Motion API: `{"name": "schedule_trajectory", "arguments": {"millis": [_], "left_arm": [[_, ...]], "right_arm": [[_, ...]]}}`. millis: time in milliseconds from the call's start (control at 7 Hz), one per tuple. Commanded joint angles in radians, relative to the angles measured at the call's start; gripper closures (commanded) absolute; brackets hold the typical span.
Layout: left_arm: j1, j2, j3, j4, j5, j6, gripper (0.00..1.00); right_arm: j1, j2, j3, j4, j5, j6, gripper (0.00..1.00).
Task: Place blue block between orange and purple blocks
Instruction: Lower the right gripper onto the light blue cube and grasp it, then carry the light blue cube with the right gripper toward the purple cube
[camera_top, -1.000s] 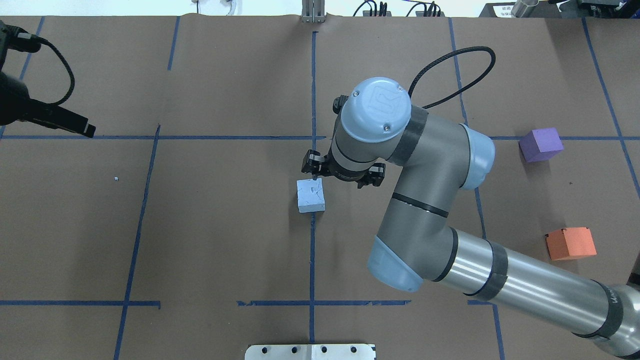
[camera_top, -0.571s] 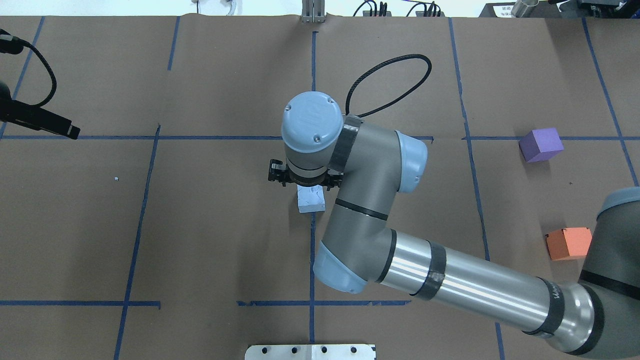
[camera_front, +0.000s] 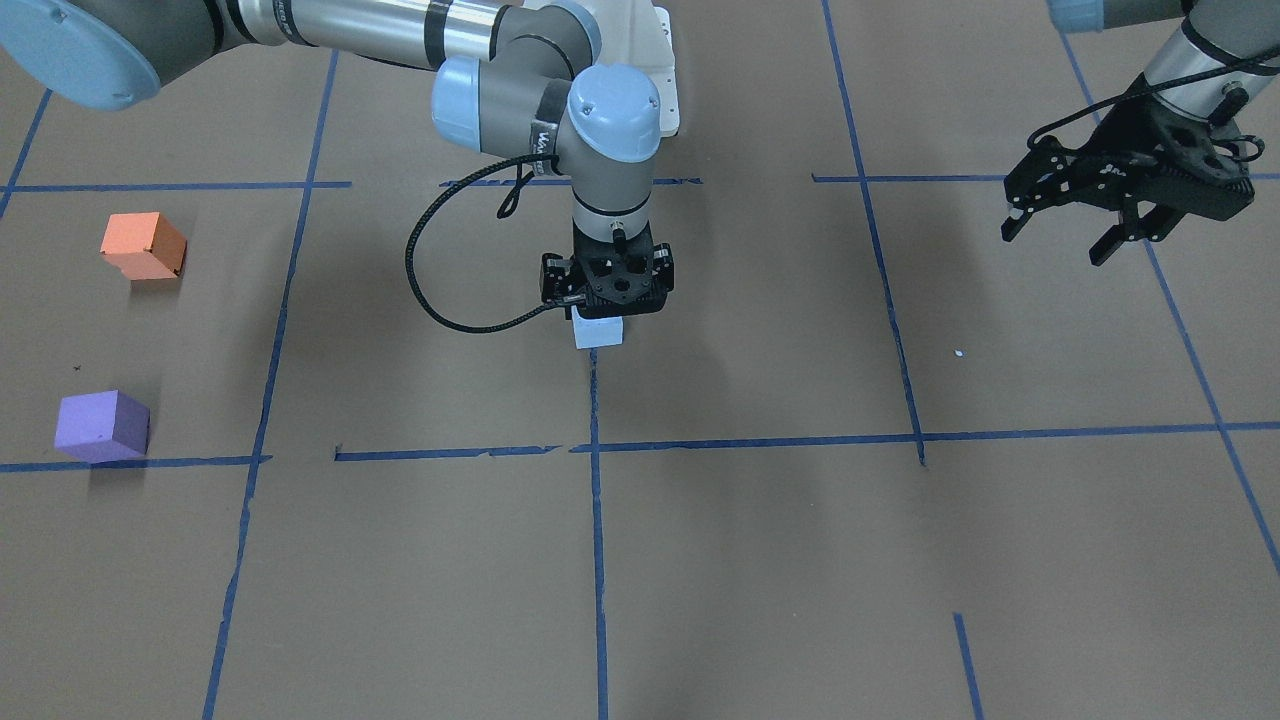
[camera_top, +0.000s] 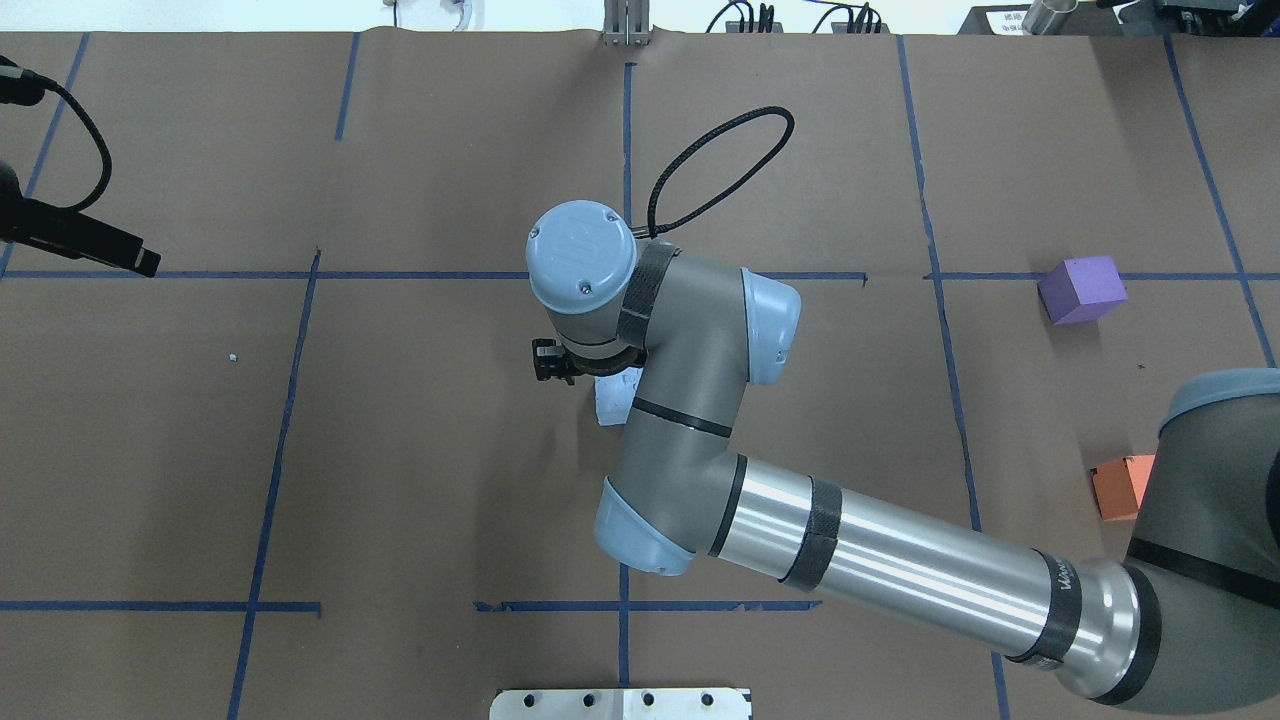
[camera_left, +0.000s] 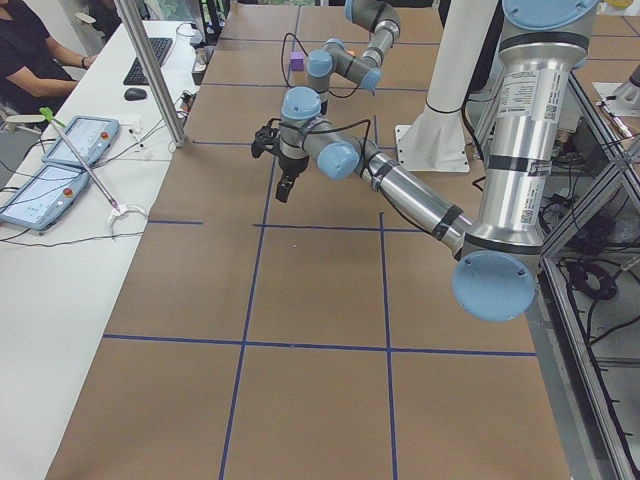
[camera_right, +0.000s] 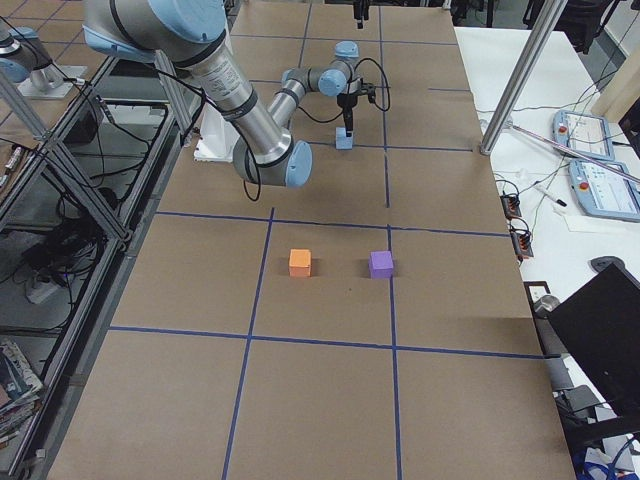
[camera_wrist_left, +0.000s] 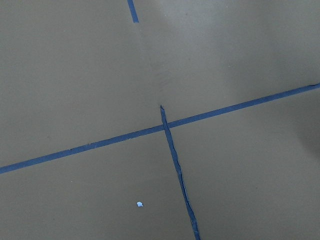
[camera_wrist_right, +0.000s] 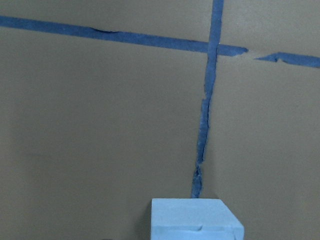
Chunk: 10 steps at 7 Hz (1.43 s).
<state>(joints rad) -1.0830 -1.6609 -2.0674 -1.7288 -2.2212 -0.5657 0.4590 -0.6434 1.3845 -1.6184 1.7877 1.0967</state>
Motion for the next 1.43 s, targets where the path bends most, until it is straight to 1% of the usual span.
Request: {"name": "schedule_trajectory", "arguments": {"millis": [0,143,286,429,571,714,857,1000,1143,1286], "left_arm": [[0.000,0.001,0.000,0.000,0.000,0.000,0.00],[0.000,0.001,0.000,0.000,0.000,0.000,0.00],[0.000,0.001,0.000,0.000,0.000,-0.002,0.00],[0.000,0.003,0.000,0.000,0.000,-0.002,0.00],[0.000,0.003,0.007,0.000,0.002,0.000,0.00],[0.000,0.003,0.007,0.000,0.002,0.000,0.00],[0.000,0.003,0.007,0.000,0.002,0.000,0.00],[-0.002,0.003,0.006,0.000,0.002,0.000,0.00],[-0.002,0.003,0.006,0.000,0.002,-0.002,0.00],[-0.002,0.003,0.004,-0.002,0.005,-0.002,0.00]], "right_arm": [[-0.036,0.001,-0.036,0.002,-0.062,-0.040,0.03],[-0.036,0.002,-0.035,-0.001,-0.059,-0.040,0.40],[-0.036,0.002,-0.035,-0.002,-0.057,-0.040,0.81],[-0.033,0.001,-0.016,-0.009,-0.048,-0.040,0.84],[0.002,-0.059,0.093,-0.097,-0.012,-0.044,0.84],[0.045,-0.169,0.236,-0.097,-0.002,-0.064,0.84],[0.115,-0.290,0.368,-0.091,0.074,-0.083,0.84],[0.189,-0.385,0.483,-0.092,0.149,-0.154,0.83],[0.255,-0.526,0.581,-0.092,0.185,-0.216,0.83],[0.347,-0.641,0.608,-0.091,0.269,-0.339,0.82]]}}
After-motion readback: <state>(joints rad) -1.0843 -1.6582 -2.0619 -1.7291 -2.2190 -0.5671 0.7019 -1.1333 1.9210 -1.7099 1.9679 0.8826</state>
